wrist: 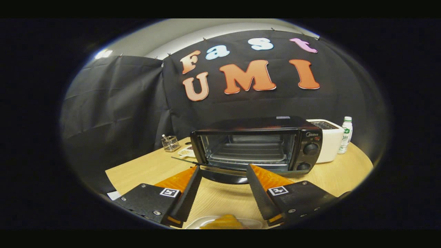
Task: Open the toaster oven, put the food inside, and close the toaster oven door.
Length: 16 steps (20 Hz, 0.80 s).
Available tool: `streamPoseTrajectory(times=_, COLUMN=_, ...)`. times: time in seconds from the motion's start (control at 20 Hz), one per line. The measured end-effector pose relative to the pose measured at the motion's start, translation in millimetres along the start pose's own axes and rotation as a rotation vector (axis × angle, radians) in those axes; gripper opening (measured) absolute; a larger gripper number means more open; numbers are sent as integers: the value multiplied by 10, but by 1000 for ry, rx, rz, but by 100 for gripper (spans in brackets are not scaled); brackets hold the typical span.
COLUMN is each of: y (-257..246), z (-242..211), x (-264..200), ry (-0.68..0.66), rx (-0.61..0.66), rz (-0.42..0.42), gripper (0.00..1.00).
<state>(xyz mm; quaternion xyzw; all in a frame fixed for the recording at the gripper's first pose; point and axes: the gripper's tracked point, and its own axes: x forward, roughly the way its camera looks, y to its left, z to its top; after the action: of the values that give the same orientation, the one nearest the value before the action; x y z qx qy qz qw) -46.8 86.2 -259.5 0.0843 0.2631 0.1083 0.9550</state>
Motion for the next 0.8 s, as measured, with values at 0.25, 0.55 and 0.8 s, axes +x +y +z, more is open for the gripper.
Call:
streamPoseTrajectory(times=0.25, y=1, z=-78, x=-60, ry=42, rx=173, rz=69, gripper=54)
streamPoseTrajectory(times=0.55, y=196, z=-303, x=-70, ry=130, rx=202, rz=134, gripper=43)
streamPoseTrajectory(times=0.8, y=351, z=-493, x=-66, ry=177, rx=216, rz=163, gripper=44)
